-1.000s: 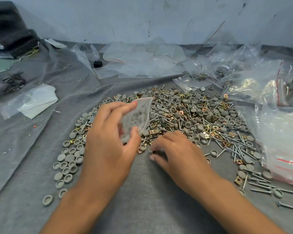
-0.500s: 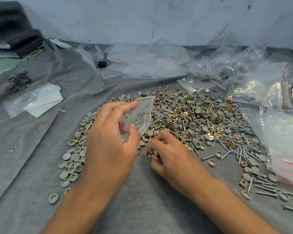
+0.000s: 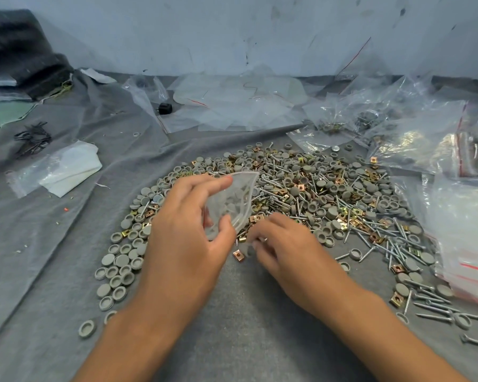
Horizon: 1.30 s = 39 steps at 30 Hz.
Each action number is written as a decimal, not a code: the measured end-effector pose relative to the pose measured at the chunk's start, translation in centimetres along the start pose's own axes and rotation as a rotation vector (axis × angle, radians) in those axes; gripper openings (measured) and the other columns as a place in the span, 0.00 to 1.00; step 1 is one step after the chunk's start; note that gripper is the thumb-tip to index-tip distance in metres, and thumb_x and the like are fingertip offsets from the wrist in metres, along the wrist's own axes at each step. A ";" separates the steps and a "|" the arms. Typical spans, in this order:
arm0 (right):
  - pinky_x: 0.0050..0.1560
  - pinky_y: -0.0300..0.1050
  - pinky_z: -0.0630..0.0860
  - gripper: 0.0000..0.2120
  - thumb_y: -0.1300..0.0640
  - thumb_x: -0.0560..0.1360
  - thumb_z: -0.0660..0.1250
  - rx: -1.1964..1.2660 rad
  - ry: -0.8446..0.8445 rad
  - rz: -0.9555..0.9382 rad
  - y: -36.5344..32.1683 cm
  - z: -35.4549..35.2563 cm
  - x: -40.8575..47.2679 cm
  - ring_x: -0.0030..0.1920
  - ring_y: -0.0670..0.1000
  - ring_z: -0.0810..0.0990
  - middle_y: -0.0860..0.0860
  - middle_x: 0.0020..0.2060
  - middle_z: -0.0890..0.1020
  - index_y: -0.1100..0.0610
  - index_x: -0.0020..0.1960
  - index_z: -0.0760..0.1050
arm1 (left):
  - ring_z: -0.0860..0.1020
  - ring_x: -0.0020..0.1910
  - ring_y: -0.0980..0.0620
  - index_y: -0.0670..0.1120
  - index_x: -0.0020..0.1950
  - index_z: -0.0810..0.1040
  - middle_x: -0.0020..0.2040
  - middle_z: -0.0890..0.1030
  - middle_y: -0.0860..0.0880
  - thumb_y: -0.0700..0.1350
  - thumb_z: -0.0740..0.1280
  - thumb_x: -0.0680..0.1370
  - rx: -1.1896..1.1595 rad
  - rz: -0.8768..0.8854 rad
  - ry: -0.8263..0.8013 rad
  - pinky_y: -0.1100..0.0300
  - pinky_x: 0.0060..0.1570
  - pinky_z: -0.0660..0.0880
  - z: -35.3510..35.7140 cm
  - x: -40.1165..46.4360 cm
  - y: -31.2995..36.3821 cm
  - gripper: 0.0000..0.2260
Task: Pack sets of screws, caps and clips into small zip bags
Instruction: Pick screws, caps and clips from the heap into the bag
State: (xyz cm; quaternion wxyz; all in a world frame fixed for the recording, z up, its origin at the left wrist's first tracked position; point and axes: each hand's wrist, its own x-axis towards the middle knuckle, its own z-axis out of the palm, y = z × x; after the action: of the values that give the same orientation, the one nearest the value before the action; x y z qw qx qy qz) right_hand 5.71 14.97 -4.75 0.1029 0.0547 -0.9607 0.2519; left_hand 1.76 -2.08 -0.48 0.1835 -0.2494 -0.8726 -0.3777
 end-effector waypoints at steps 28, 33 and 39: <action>0.53 0.45 0.75 0.10 0.50 0.77 0.72 -0.028 0.448 -0.257 -1.1 -2.4 -0.2 0.51 0.50 0.78 0.45 0.51 0.83 0.55 0.55 0.82 | 0.72 0.46 0.68 0.50 0.66 0.80 0.58 0.76 0.58 0.41 0.76 0.70 0.010 0.045 -0.144 0.76 0.56 0.67 1.1 -0.4 0.6 0.25; 0.44 0.29 0.72 0.02 0.47 0.77 0.68 0.055 0.417 -0.042 1.6 -5.8 -0.6 0.42 0.38 0.76 0.34 0.43 0.77 0.42 0.48 0.76 | 0.73 0.46 0.66 0.50 0.67 0.79 0.59 0.76 0.58 0.39 0.77 0.70 0.036 0.023 -0.167 0.79 0.55 0.64 0.9 -0.4 0.4 0.26; 0.42 0.40 0.78 0.08 0.41 0.72 0.74 -0.116 -0.256 0.372 6.1 -7.5 -2.3 0.38 0.35 0.78 0.37 0.40 0.80 0.38 0.46 0.76 | 0.72 0.46 0.67 0.50 0.67 0.79 0.60 0.76 0.58 0.39 0.77 0.70 0.042 0.024 -0.185 0.79 0.54 0.64 0.9 -0.4 0.4 0.25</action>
State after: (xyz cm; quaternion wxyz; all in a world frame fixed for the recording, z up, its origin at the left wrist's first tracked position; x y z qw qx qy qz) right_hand 8.24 24.07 -1.77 -0.0648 -0.0979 -0.9723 0.2019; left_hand 2.24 -1.30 -1.05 0.1120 -0.2896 -0.8905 -0.3325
